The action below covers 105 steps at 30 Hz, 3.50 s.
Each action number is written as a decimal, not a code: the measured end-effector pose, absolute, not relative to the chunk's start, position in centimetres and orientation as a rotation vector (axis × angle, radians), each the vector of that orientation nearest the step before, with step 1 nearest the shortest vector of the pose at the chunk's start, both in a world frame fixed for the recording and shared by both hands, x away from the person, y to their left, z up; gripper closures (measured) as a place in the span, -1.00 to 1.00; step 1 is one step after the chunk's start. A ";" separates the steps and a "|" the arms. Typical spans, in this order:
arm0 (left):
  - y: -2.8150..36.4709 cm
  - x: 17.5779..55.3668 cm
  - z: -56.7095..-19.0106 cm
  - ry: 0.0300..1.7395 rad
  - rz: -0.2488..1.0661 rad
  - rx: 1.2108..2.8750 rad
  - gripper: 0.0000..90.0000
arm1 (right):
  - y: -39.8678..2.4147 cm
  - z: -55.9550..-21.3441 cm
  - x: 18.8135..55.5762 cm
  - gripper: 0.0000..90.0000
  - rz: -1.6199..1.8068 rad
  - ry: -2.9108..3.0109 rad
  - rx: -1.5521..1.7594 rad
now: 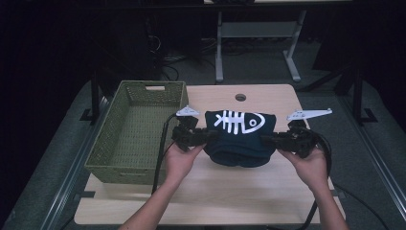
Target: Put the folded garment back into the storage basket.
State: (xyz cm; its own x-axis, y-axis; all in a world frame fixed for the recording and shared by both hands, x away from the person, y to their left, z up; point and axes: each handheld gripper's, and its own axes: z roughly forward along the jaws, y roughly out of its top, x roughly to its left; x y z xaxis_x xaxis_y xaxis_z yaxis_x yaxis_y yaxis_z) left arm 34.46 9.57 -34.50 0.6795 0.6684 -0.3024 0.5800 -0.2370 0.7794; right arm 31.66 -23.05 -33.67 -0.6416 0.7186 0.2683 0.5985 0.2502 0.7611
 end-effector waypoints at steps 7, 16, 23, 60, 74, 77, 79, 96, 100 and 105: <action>10.7 34.6 -34.0 0.976 0.107 1.914 0.61 | -22.3 -33.2 31.9 0.62 1.368 2.385 1.246; 11.8 34.6 -33.3 0.983 0.119 1.911 0.61 | -21.4 -32.5 32.2 0.62 1.391 2.397 1.237; 12.6 34.6 -32.7 0.986 0.128 1.911 0.61 | -20.6 -31.9 32.5 0.62 1.408 2.403 1.226; 17.9 35.1 -31.2 1.045 0.156 1.876 0.60 | -15.7 -30.4 34.8 0.62 1.459 2.455 1.160; 20.2 35.2 -30.9 1.068 0.168 1.863 0.60 | -13.2 -30.0 35.8 0.62 1.468 2.481 1.147; 20.9 35.3 -30.8 1.072 0.173 1.865 0.60 | -12.7 -30.0 36.0 0.62 1.477 2.487 1.140; 21.3 35.3 -30.8 1.077 0.178 1.859 0.60 | -12.3 -30.0 36.1 0.62 1.479 2.493 1.139; 24.0 35.4 -30.6 1.113 0.191 1.860 0.60 | -9.4 -30.0 37.1 0.62 1.486 2.516 1.122; 24.9 35.3 -30.6 1.132 0.197 1.854 0.60 | -8.4 -30.0 37.4 0.62 1.480 2.526 1.119; 26.1 35.2 -30.7 1.158 0.209 1.851 0.60 | -7.0 -30.2 37.8 0.62 1.486 2.536 1.099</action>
